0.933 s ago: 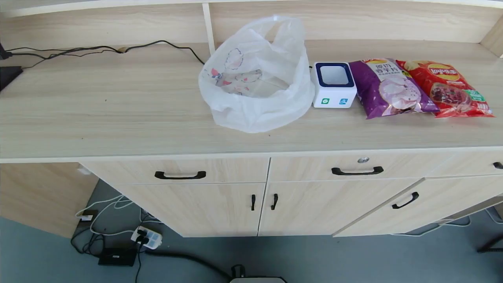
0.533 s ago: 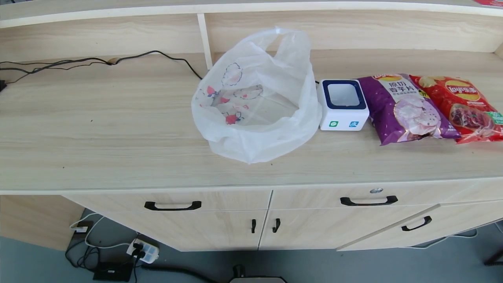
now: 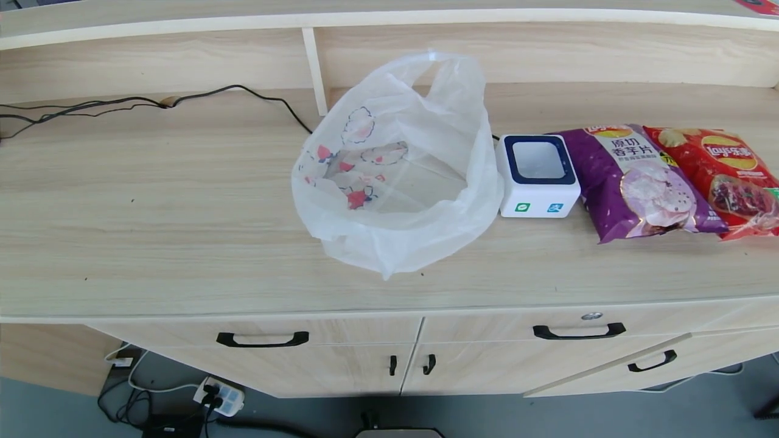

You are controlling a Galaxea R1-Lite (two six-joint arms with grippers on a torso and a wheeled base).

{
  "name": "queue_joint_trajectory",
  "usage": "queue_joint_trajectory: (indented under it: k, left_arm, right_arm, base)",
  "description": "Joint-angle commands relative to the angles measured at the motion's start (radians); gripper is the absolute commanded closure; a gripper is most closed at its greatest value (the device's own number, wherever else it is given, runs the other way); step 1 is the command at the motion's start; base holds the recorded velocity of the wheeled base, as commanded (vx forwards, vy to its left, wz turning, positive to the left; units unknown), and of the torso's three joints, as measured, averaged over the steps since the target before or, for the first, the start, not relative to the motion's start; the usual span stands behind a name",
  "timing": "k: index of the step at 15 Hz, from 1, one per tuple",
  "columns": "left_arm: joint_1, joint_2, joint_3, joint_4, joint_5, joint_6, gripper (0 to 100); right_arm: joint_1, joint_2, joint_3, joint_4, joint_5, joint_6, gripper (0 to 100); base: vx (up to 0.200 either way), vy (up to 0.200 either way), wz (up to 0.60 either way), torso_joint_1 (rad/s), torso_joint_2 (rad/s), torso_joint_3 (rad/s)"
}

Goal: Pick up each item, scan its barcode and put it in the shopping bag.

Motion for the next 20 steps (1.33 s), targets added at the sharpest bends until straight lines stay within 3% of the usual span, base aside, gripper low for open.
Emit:
queue_joint_trajectory:
  k: [1, 6, 17, 19, 20]
  left_arm:
    - [0.0, 0.002, 0.0, -0.002, 0.0, 0.0, 0]
    - [0.0, 0.002, 0.0, 0.002, 0.0, 0.001, 0]
    - [0.0, 0.002, 0.0, -0.002, 0.0, 0.003, 0]
    - [0.0, 0.002, 0.0, -0.002, 0.0, 0.003, 0]
    - [0.0, 0.002, 0.0, 0.0, 0.0, 0.003, 0]
  right_arm:
    - [0.0, 0.0, 0.0, -0.001, 0.0, 0.0, 0]
    - [0.0, 0.0, 0.0, -0.001, 0.0, 0.0, 0]
    - [0.0, 0.0, 0.0, -0.001, 0.002, -0.025, 0]
    - [0.012, 0.083, -0.175, -0.031, 0.049, -0.083, 0]
    - [0.017, 0.262, -0.322, -0.021, 0.066, -0.075, 0]
  base:
    - [0.0, 0.0, 0.0, 0.0, 0.0, 0.0]
    - [0.0, -0.12, 0.0, -0.005, 0.0, 0.001]
    - [0.0, 0.0, 0.0, 0.0, 0.0, 0.0]
    - [0.0, 0.0, 0.0, 0.0, 0.0, 0.0]
    - [0.0, 0.0, 0.0, 0.0, 0.0, 0.0]
